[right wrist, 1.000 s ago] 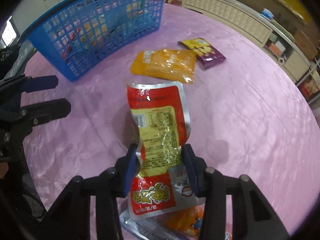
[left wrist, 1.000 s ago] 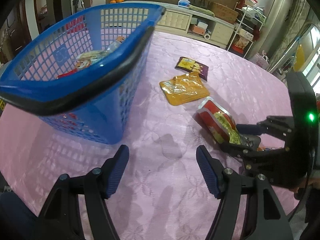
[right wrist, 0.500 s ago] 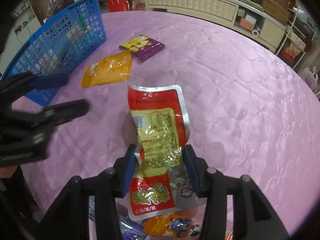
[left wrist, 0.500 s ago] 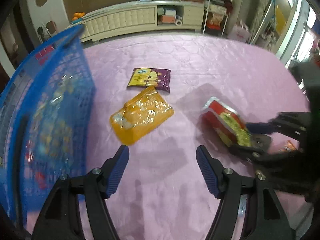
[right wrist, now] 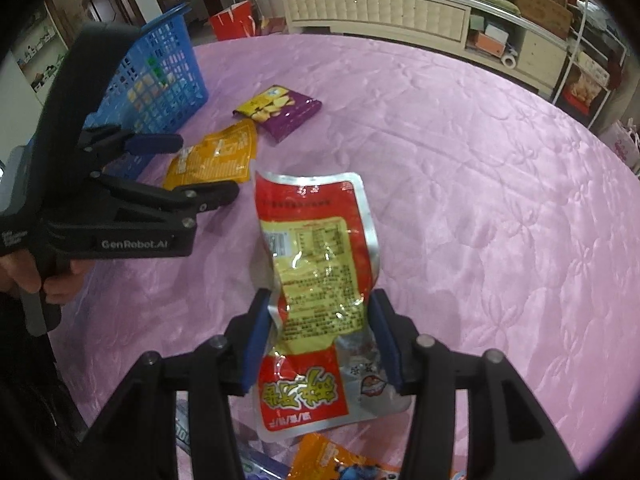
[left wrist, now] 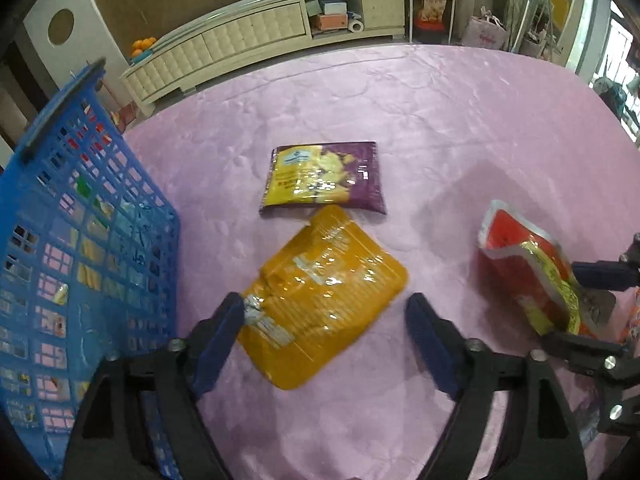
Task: Organize snacks
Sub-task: 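Lift the red-silver pouch with the right gripper while the left grasps the orange-yellow pouch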
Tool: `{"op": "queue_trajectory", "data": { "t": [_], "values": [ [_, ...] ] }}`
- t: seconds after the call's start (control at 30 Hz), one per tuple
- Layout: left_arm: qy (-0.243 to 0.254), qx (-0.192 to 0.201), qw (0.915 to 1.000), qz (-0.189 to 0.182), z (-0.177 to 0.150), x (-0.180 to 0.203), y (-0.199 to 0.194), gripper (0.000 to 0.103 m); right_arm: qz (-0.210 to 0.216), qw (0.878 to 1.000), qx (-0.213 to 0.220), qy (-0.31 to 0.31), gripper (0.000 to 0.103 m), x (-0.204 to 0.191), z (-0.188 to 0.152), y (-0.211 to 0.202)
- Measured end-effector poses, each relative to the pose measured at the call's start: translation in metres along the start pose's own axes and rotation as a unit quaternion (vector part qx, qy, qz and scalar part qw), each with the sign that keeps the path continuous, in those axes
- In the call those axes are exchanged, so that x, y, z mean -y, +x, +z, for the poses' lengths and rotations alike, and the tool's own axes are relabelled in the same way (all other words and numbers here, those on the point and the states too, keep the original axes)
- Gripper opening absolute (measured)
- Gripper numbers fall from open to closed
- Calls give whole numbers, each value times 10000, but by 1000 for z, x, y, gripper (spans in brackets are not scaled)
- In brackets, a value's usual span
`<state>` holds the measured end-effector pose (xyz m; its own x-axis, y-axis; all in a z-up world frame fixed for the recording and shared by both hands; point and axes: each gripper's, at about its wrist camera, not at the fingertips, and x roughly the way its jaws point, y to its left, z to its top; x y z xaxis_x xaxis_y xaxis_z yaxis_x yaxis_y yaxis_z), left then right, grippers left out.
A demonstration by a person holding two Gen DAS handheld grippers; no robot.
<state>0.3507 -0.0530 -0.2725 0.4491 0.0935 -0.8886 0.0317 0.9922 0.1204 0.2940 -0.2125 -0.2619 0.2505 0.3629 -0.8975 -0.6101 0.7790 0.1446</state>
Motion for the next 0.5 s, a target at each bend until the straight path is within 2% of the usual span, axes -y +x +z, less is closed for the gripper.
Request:
{"op": "queue_trajectory", "data": {
  "t": [0.1,0.3,0.33,0.4,0.43,0.47,0.5],
  "values": [
    [-269,-91,9987,-426,2,-12,7,85,13,10000,-1,51,54,1,3,1],
    [-178,-125,9979,-618,4,-14,9,83,-16,9999,-75,98,54,2,10,3],
    [-170,-122,9976,-666,5,-14,8,78,-10,9999,-80,124,54,2,10,3],
    [-133,-107,9973,-709,8,-13,6,61,-23,9998,-71,176,53,4,12,3],
    [-148,-111,9971,-742,8,-18,6,47,0,9997,-78,214,53,6,12,4],
    [-160,-123,9968,-770,7,-20,4,40,45,9996,-84,279,53,8,12,4],
    [-140,-119,9967,-786,8,-20,3,39,77,9994,-87,331,52,10,13,4]
  ]
}}
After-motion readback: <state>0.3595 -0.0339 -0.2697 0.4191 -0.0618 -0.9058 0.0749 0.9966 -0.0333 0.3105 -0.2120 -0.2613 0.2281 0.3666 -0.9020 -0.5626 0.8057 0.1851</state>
